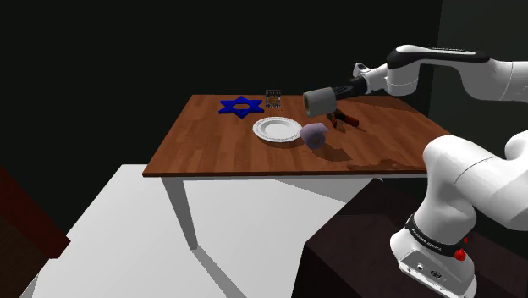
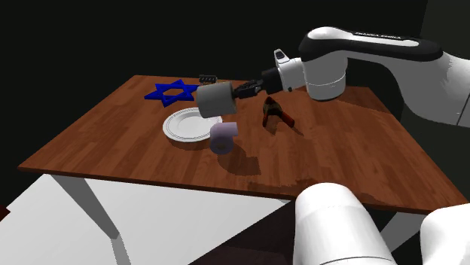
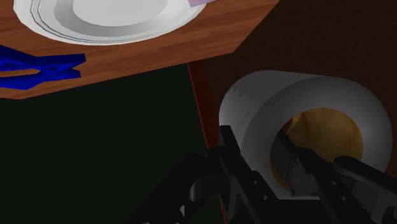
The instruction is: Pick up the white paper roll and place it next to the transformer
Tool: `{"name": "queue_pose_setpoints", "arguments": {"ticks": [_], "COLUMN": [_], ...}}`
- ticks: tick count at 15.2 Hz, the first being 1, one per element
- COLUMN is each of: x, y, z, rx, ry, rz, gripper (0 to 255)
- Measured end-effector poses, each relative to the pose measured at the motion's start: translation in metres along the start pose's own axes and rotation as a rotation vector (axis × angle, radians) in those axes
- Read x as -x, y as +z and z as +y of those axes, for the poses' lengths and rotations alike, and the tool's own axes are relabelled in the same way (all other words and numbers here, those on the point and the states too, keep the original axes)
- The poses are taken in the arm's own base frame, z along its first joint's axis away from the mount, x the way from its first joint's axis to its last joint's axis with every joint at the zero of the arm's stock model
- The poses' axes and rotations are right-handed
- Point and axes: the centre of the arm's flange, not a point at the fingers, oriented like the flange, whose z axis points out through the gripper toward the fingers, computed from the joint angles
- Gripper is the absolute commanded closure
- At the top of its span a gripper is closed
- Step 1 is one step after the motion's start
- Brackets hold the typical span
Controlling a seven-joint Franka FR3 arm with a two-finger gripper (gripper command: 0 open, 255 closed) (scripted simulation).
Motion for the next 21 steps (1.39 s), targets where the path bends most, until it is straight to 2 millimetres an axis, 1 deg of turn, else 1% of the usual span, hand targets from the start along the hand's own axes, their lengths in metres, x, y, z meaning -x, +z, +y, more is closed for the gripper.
{"name": "queue_pose_setpoints", "arguments": {"ticks": [1,4,5,6,8,14,16,21], "x": [-0.003,-0.021,-0.025,-0.028,-0.037,-0.069,-0.077,-0.103], "y": [0.004,0.015,0.022,0.026,0.027,0.058,0.063,0.083], "z": [0.012,0.047,0.055,0.069,0.092,0.162,0.187,0.246], "rx": [0.000,0.000,0.000,-0.001,-0.001,0.000,0.000,-0.001], "ry": [0.000,0.000,0.000,0.000,0.000,0.000,0.000,-0.001], "rz": [0.000,0.000,0.000,0.000,0.000,0.000,0.000,0.001], "gripper": [255,255,255,255,255,255,255,255]}}
